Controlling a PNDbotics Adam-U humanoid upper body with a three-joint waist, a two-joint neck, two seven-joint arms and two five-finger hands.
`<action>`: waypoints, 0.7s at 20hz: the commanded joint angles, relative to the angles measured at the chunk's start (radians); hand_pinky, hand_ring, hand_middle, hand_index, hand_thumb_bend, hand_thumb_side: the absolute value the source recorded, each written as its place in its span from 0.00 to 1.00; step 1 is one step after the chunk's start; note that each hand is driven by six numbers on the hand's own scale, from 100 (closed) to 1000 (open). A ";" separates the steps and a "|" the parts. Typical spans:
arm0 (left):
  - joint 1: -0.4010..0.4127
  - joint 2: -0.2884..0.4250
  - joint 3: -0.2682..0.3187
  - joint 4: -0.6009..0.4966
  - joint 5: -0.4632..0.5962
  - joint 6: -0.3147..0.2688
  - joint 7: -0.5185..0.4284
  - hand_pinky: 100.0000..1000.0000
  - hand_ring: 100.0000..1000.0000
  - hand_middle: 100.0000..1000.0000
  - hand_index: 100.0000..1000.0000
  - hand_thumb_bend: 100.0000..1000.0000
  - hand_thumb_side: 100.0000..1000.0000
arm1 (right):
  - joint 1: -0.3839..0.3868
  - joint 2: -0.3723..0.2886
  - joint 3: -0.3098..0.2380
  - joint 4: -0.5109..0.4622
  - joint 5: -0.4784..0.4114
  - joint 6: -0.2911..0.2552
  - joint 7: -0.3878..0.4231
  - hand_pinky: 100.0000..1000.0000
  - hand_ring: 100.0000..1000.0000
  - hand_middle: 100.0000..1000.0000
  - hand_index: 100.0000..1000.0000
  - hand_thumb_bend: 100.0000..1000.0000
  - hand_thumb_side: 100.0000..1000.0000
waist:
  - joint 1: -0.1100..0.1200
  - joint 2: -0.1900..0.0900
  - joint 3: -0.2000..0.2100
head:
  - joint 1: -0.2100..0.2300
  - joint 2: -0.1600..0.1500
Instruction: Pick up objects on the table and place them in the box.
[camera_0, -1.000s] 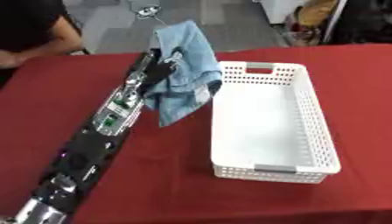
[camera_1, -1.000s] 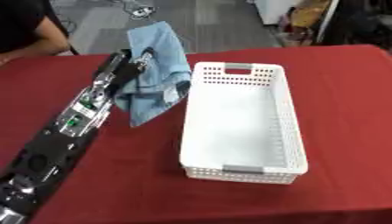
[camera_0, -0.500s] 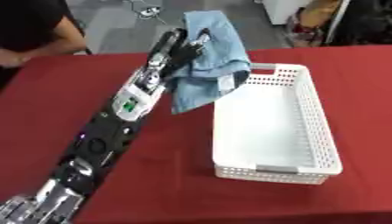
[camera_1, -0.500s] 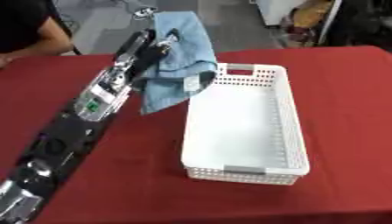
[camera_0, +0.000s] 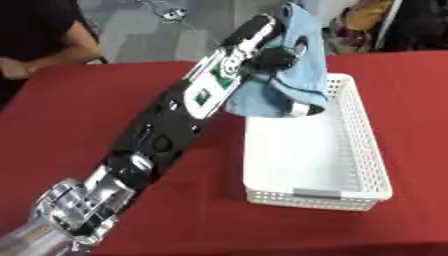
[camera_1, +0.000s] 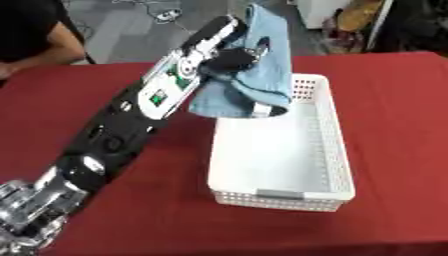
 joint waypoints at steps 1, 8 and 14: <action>-0.038 0.000 -0.026 -0.022 -0.183 -0.065 -0.088 0.00 0.00 0.00 0.05 0.00 0.30 | -0.018 -0.008 0.002 -0.016 -0.010 0.002 0.007 0.82 0.85 0.82 0.94 0.00 1.00 | -0.002 -0.013 -0.004 | 0.008 -0.001; -0.038 0.021 -0.102 -0.129 -0.534 -0.366 -0.349 0.75 0.79 0.79 0.84 0.78 0.54 | -0.022 -0.010 0.002 -0.016 -0.013 0.005 0.008 0.82 0.85 0.82 0.94 0.00 1.00 | 0.003 -0.017 -0.009 | 0.005 -0.001; -0.033 0.028 -0.085 -0.165 -0.538 -0.420 -0.434 0.91 0.89 0.86 0.89 0.81 0.73 | -0.019 -0.012 0.001 -0.016 -0.011 0.003 0.007 0.82 0.85 0.82 0.94 0.00 1.00 | 0.001 -0.017 -0.006 | 0.006 -0.001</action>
